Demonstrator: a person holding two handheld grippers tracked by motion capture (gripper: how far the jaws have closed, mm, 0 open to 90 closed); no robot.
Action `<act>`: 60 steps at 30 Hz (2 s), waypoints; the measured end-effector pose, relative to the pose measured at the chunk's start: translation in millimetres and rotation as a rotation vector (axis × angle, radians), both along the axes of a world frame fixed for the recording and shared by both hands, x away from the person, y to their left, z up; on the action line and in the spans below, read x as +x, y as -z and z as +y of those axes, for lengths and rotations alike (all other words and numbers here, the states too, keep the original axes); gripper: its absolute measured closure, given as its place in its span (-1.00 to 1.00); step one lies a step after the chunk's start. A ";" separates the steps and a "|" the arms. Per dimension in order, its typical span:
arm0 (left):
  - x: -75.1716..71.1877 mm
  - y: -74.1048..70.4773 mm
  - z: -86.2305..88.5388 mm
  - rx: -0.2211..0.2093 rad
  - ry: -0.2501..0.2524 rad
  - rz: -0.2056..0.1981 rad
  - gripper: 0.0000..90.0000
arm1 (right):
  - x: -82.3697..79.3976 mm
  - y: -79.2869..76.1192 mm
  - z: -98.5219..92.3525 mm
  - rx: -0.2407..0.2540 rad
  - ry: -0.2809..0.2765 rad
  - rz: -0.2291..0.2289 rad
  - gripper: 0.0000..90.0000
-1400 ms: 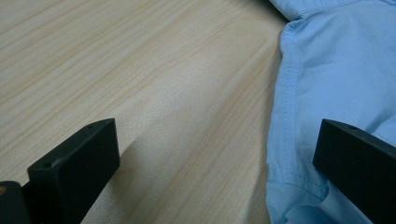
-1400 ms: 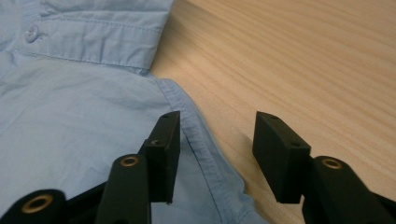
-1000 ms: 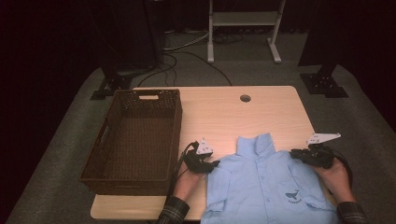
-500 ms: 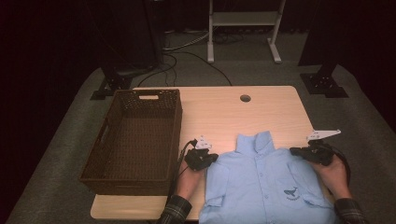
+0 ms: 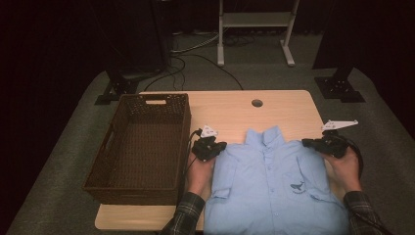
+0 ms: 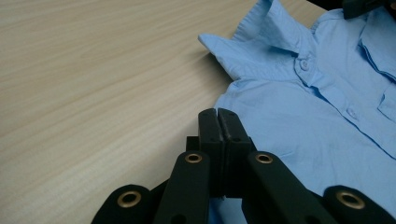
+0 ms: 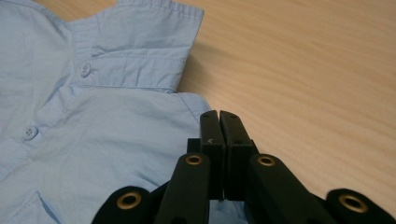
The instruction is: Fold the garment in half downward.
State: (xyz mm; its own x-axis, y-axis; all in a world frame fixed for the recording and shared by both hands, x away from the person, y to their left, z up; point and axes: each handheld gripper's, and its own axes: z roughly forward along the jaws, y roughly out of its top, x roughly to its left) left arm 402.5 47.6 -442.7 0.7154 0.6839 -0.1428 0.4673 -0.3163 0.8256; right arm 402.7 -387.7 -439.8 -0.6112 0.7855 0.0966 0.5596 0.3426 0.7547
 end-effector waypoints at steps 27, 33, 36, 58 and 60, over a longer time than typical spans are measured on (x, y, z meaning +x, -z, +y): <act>-0.5 -84.4 5.4 -0.022 -0.032 -0.215 1.00 | -2.9 -88.6 13.4 -0.016 0.007 -0.240 1.00; -33.1 -85.1 11.3 -0.013 -0.008 -0.235 1.00 | -33.9 -87.6 10.2 -0.005 -0.017 -0.259 1.00; -50.0 -85.5 11.4 0.004 0.006 -0.240 1.00 | -54.4 -86.4 10.5 -0.020 -0.029 -0.273 1.00; -165.7 -33.2 7.8 0.161 0.116 -0.176 1.00 | -180.1 -16.7 20.5 -0.128 -0.080 -0.158 1.00; -169.7 -22.2 9.9 0.164 0.129 -0.131 1.00 | -185.2 -7.6 21.6 -0.139 -0.087 -0.131 1.00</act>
